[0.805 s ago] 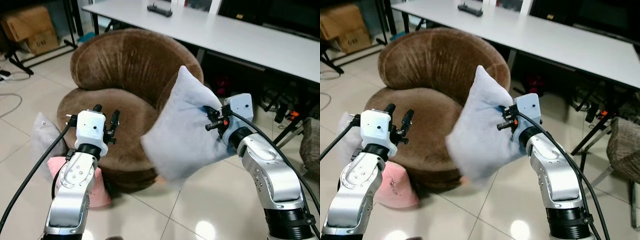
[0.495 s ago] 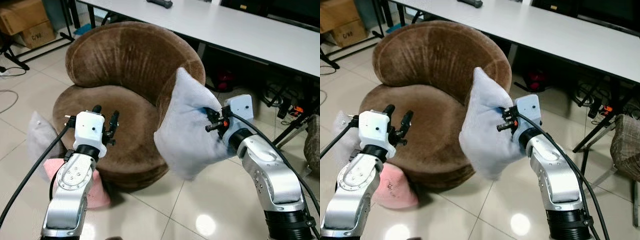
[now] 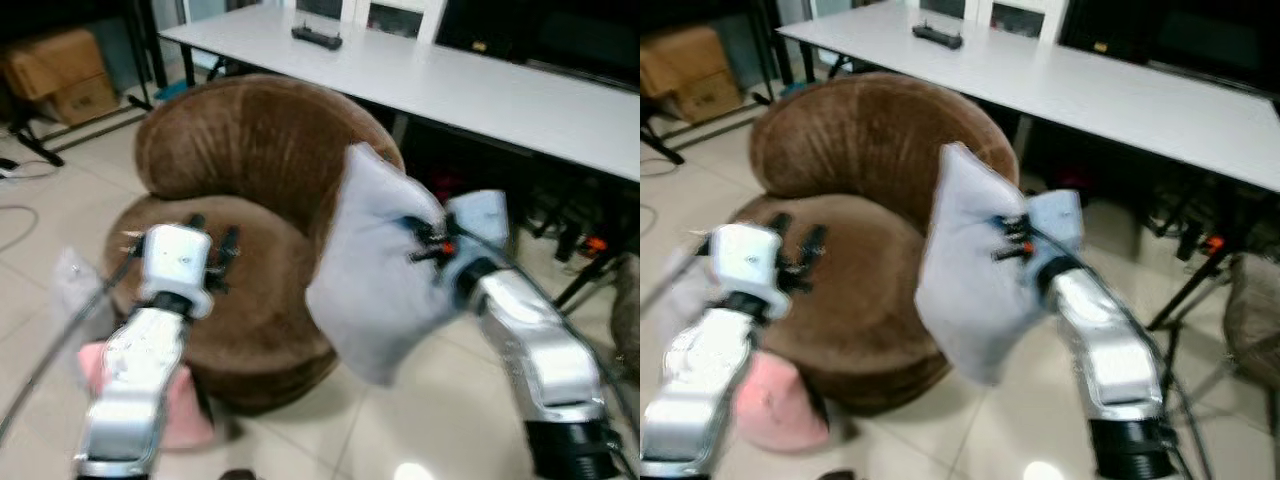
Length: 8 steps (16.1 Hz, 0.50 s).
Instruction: Move the pillow to the sofa from floor
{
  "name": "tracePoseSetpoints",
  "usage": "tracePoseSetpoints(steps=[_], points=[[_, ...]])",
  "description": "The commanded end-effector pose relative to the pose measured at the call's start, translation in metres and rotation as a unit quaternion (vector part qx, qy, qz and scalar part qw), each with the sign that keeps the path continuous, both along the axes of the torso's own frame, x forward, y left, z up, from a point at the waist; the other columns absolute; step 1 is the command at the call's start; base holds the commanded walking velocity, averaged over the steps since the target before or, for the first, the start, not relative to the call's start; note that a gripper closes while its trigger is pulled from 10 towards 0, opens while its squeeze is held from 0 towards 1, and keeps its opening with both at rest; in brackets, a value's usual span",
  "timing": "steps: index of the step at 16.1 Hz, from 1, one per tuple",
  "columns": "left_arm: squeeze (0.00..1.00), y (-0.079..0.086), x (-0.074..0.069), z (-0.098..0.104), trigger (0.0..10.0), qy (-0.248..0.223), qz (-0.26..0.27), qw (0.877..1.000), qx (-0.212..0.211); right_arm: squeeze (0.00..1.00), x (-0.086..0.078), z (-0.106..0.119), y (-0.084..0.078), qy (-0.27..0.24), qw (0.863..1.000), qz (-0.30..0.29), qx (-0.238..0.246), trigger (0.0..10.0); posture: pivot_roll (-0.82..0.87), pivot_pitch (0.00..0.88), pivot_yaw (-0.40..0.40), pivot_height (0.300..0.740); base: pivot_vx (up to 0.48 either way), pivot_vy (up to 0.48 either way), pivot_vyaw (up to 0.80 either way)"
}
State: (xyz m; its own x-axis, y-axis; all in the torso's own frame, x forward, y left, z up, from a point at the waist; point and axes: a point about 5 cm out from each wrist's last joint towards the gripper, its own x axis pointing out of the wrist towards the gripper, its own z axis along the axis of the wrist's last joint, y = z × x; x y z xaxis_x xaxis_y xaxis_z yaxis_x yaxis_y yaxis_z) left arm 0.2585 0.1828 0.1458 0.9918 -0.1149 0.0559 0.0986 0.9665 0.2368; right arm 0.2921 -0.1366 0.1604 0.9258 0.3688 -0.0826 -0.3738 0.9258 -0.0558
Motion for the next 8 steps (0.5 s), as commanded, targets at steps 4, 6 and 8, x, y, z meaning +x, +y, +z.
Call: tracePoseSetpoints(steps=[4, 6, 8], points=[[0.00, -0.0093, -0.0008, -0.0011, 10.0, 0.000, -0.015, 1.000, -0.009, 0.00, -0.0020, 0.0080, -0.0121, -0.030, 0.999, -0.024, 0.002, 10.0, 0.01, 0.000, -0.065, 0.740, 0.357, 0.000, 0.00], [0.00, -0.0092, -0.0008, -0.0009, 10.0, 0.000, -0.015, 1.000, -0.009, 0.00, -0.0023, 0.0091, -0.0103, -0.034, 0.999, -0.019, 0.001, 10.0, 0.01, 0.000, -0.060, 0.740, 0.356, 0.000, 0.00], [0.00, -0.0097, 0.0014, 0.0053, 10.0, -0.009, -0.018, 1.000, -0.007, 0.00, -0.0013, 0.0151, -0.0042, -0.052, 0.998, 0.001, -0.022, 10.0, 0.02, 0.000, -0.065, 0.740, 0.356, 0.000, 0.40]])
